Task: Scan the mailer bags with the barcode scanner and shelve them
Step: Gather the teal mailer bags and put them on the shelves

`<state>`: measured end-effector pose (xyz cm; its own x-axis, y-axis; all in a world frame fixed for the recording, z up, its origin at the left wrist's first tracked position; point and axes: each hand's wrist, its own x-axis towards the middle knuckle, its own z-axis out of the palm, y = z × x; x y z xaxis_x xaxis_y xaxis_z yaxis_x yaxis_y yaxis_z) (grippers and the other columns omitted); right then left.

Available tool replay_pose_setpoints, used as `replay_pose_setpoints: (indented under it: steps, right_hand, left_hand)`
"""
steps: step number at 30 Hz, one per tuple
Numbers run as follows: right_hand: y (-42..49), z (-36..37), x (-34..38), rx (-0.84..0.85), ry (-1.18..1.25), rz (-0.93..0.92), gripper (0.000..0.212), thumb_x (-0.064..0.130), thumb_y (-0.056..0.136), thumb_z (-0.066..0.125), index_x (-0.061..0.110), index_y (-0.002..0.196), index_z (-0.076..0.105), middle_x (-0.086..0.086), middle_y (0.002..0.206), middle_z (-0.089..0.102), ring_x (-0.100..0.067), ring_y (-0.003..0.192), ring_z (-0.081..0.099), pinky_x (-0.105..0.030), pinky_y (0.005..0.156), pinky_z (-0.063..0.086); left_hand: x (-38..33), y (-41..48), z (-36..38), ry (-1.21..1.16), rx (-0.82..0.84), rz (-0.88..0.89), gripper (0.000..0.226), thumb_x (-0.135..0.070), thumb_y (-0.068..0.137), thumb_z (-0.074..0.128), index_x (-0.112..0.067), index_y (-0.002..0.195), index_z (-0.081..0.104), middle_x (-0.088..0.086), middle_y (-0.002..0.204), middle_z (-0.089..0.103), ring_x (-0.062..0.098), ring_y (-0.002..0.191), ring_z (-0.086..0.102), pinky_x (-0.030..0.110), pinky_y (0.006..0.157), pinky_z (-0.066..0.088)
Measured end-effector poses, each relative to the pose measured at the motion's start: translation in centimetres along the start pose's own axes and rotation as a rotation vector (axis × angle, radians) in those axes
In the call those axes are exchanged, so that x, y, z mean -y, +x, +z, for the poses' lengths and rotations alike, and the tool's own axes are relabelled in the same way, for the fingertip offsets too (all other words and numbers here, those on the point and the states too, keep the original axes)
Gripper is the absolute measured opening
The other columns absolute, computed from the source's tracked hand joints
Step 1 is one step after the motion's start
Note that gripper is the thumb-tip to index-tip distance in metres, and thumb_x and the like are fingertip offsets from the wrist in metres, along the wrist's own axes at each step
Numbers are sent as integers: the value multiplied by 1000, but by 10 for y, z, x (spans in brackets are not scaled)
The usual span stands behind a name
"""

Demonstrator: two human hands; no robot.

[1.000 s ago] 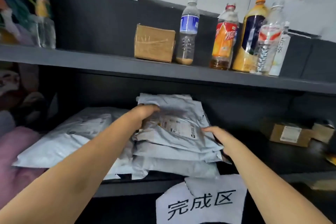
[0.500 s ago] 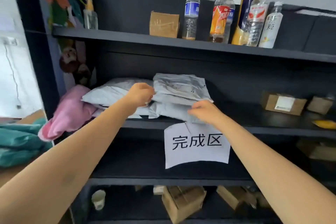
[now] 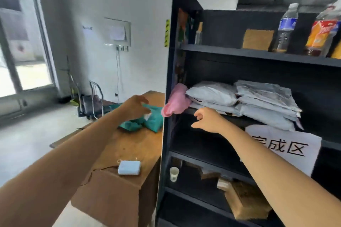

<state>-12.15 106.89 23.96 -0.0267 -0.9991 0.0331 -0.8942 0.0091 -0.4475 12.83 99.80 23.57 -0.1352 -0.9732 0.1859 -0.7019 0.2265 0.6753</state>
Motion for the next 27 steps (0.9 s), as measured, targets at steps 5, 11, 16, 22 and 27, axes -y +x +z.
replay_pose_setpoints:
  steps: [5,11,16,22,27]
  right_hand:
    - [59,76,115,65,-32,-96,57,27,82,71,8,132,53,-9,132,58,-25,118,56,-32,99,45]
    - [138,170,268,132,4,-194,57,28,83,70,9,133,51,-9,133,55,-25,119,54,-31,94,43]
    - [200,224,380,175,-31,-283,52,29,84,68,11,131,53,-8,130,57,-23,116,55,-26,86,42]
    - [294,278,485,196,-22,-405,47,25,85,66,8,127,56,-8,124,60,-21,107,54,-25,81,38]
    - [404,319,562,213,21,-476,37,23,84,66,8,118,60,-7,109,61,-19,96,54,-22,67,39]
  left_hand:
    - [110,-12,-103,173,-9,-75,42,-17,83,69,-6,123,59,10,118,62,26,105,59,27,86,46]
    - [251,-6,-223,201,-39,-149,37,-16,83,71,-4,117,61,10,111,58,22,91,55,24,70,42]
    - [342,23,-302,178,-77,-205,38,-15,85,68,1,119,59,14,120,55,28,100,57,30,80,47]
    - [434,94,-357,206,-103,-244,42,-20,85,68,-4,122,58,14,129,55,23,97,56,27,79,43]
    - [510,175,-403,252,-114,-263,43,-23,86,67,-9,124,57,9,130,54,25,117,53,28,90,42]
